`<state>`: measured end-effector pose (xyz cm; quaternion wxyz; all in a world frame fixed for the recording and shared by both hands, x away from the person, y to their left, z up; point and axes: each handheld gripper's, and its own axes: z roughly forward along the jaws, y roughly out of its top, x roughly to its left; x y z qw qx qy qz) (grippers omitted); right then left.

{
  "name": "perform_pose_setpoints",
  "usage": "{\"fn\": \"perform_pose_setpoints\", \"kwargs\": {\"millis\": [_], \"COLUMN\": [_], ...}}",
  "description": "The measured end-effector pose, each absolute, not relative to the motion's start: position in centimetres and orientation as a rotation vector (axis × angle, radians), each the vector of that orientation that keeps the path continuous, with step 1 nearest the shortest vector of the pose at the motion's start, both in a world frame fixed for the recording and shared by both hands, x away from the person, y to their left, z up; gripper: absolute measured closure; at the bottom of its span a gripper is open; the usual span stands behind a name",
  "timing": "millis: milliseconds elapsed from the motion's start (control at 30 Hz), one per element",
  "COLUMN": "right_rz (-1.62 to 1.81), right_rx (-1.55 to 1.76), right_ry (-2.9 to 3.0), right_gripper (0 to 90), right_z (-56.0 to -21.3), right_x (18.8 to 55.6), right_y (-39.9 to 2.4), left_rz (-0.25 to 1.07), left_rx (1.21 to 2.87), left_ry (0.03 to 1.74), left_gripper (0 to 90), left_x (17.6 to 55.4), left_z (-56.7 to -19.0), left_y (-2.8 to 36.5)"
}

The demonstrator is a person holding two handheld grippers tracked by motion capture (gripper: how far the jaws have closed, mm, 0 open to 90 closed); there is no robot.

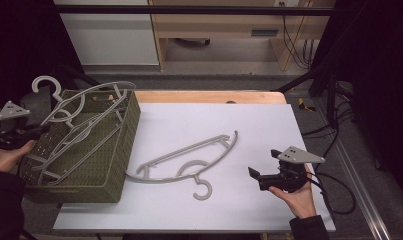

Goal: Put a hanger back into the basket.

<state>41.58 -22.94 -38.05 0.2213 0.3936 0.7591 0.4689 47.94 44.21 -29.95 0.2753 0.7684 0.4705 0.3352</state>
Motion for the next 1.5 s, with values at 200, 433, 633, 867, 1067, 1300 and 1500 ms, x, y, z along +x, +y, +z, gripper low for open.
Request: {"fn": "perform_pose_setpoints", "kwargs": {"millis": [200,433,633,867,1067,1300,1500], "right_rz": [1.294,1.293,1.294,1.293,1.292,1.297,1.294], "right_rx": [1.089,1.095,1.093,1.091,1.086,1.084,1.085], "right_ry": [2.1,2.103,2.1,2.102,2.106,2.098,2.101], "right_gripper": [4.1,4.2,4.2,4.2,4.3,4.4,4.4], "right_z": [-38.1,-38.1,-38.0,-38.1,-38.1,-38.0,-38.0], "right_x": [41.6,41.6,41.5,41.6,41.6,41.5,41.5], "right_y": [-22.9,-22.8,-22.9,-22.9,-22.8,-22.9,-23.0], "left_rz": [0.906,0.895,0.89,0.853,0.843,0.817,0.908], "left_rx": [2.068,2.093,2.091,2.125,2.172,2.164,2.12], "left_ry": [1.298,1.317,1.349,1.362,1.366,1.348,1.275], "left_gripper": [82.1,82.0,82.0,81.8,81.6,81.6,81.7], "left_x": [47.6,47.8,47.9,48.5,48.7,48.6,48.4], "left_z": [-30.7,-31.8,-32.6,-34.6,-35.0,-34.3,-32.5], "left_y": [45.2,45.4,46.0,45.2,44.7,44.6,44.1]}}
